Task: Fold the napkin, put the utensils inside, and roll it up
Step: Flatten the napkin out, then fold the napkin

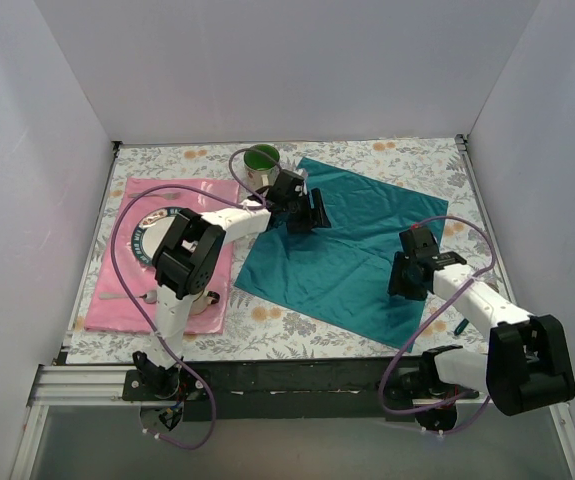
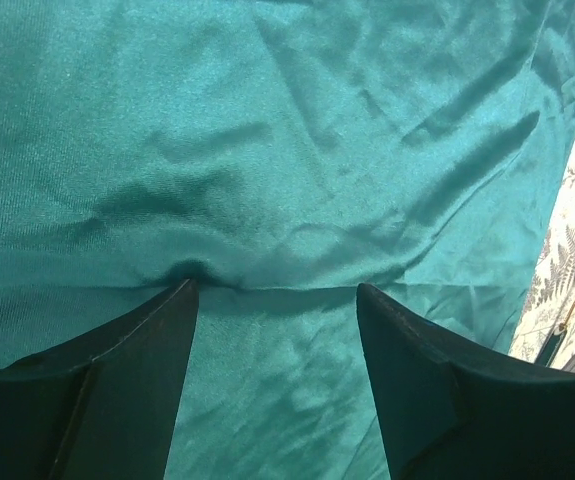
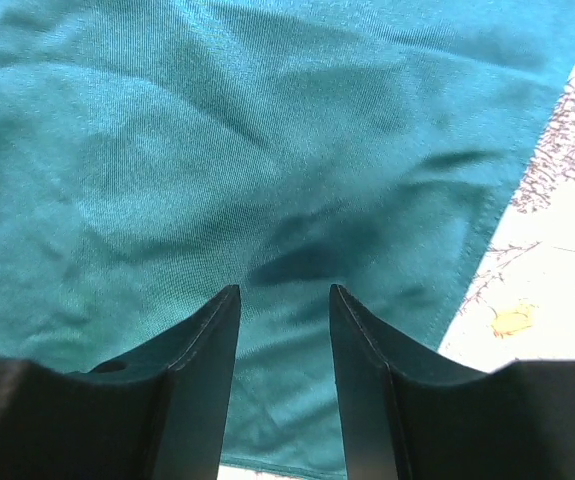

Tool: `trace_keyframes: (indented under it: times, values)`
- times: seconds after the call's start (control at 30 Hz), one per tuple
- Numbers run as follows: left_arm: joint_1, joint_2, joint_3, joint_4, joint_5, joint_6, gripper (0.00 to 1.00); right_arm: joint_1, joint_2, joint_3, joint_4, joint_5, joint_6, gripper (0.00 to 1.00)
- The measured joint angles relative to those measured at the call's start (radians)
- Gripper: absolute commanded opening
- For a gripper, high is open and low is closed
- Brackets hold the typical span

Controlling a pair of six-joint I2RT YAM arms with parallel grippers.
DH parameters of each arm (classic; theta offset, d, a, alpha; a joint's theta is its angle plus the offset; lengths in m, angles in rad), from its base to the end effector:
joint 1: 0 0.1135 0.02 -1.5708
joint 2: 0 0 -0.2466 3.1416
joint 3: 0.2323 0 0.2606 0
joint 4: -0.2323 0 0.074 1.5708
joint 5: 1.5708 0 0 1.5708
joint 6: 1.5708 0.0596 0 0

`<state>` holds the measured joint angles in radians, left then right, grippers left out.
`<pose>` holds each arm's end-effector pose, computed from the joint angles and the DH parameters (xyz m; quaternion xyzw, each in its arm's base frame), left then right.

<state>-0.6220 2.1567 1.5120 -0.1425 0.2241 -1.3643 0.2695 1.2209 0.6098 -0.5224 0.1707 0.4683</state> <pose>0.3892 -0.2953 0.1209 -0.2933 0.8714 -0.3743 0.1206 0.2281 0.0525 0.1285 0.1149 0.9660 0.0003 0.2316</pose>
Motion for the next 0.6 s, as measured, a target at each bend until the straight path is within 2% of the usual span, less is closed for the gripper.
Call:
trace_keyframes:
  times: [0.03, 0.13, 0.17, 0.23, 0.3, 0.33, 0.43, 0.6]
  values:
    - [0.000, 0.000, 0.011, -0.016, 0.001, 0.008, 0.66, 0.000, -0.016, 0.001, -0.008, 0.000, -0.003, 0.50]
    - [-0.001, -0.015, 0.029, -0.052, 0.006, 0.025, 0.67, 0.015, -0.057, 0.028, -0.026, -0.006, -0.044, 0.61]
    - [-0.001, -0.029, 0.032, -0.070, 0.012, 0.029, 0.68, 0.030, -0.066, 0.048, -0.028, -0.013, -0.065, 0.67]
    - [-0.001, -0.074, 0.034, -0.106, 0.020, 0.034, 0.71, 0.072, -0.079, 0.090, -0.026, -0.024, -0.106, 0.72]
    - [-0.001, -0.158, 0.031, -0.151, 0.009, 0.041, 0.75, 0.121, -0.094, 0.132, -0.013, -0.050, -0.146, 0.73]
    - [-0.001, -0.218, 0.021, -0.170, -0.009, 0.045, 0.83, 0.146, -0.097, 0.148, -0.002, -0.063, -0.163, 0.73]
    - [-0.002, -0.451, -0.021, -0.227, -0.135, 0.053, 0.92, 0.229, -0.080, 0.189, 0.029, -0.091, -0.189, 0.73]
    - [0.047, -0.845, -0.142, -0.301, -0.346, 0.050, 0.96, 0.485, 0.111, 0.333, 0.090, -0.085, -0.190, 0.63]
